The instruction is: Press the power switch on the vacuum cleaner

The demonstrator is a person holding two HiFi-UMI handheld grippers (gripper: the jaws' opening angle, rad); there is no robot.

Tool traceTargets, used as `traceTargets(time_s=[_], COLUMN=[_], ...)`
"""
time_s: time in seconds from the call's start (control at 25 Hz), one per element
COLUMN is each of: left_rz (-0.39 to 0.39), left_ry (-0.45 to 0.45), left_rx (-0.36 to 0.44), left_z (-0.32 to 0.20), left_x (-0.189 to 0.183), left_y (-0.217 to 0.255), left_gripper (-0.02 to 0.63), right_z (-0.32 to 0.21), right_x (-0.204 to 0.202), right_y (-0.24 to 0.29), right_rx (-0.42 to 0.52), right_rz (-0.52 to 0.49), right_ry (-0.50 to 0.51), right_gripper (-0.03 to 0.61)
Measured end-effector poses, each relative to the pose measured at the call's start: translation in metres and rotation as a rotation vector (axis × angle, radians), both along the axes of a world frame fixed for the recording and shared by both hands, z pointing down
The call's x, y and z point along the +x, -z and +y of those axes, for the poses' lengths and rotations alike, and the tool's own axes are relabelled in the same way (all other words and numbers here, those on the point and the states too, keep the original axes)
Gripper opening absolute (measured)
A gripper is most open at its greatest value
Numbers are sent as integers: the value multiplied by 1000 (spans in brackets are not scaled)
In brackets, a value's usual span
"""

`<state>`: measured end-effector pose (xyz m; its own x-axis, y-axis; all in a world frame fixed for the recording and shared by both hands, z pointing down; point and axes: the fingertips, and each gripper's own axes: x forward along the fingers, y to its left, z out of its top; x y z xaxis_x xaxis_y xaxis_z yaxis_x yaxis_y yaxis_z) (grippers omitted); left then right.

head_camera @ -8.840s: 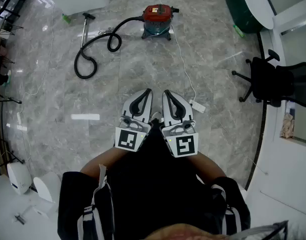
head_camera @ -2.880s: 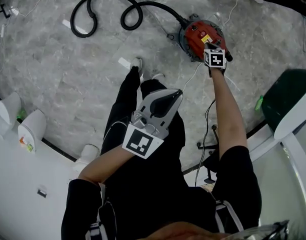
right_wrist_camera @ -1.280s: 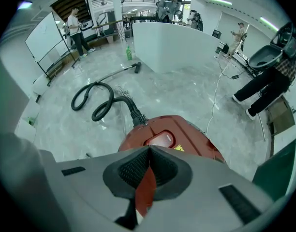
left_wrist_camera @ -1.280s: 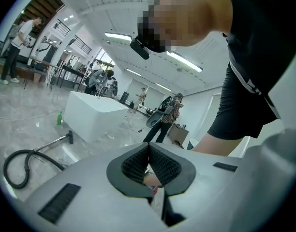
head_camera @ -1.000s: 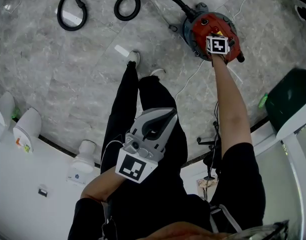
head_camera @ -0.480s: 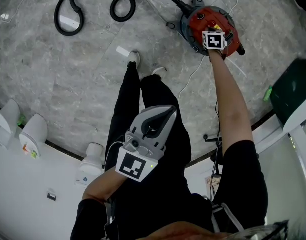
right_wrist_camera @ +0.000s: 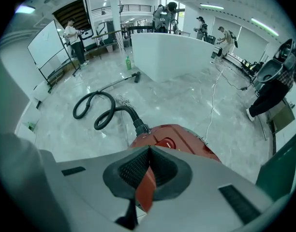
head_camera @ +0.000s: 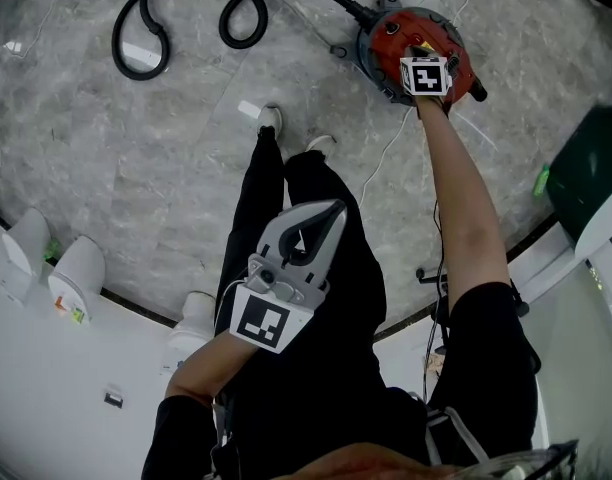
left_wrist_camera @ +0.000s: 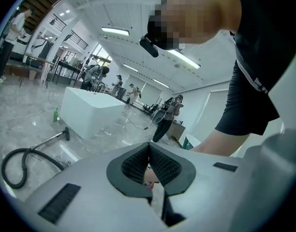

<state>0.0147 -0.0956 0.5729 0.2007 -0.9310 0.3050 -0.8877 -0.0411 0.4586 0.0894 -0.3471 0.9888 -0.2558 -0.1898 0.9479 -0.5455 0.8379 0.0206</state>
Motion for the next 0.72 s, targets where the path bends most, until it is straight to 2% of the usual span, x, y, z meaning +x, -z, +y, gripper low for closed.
traceTargets(time_s=[0.32, 0.48, 0.6, 0.72], left_rz=[23, -8, -32, -13], left_ry=[0, -15, -45, -36], left_rx=[12, 26, 32, 24], left_z=[-8, -7, -2, 3], left_x=[-6, -13, -12, -13], left_y=[22, 35, 45, 54], left_gripper=[20, 20, 20, 20], right_z=[16, 30, 46, 60], right_x=[-13, -21, -20, -13], right_y=[67, 106, 132, 163], right_rx=[21, 21, 2, 20], right_rz=[-70, -110, -115, -99], right_ry=[73, 96, 131, 166], right_gripper=[18, 18, 18, 18])
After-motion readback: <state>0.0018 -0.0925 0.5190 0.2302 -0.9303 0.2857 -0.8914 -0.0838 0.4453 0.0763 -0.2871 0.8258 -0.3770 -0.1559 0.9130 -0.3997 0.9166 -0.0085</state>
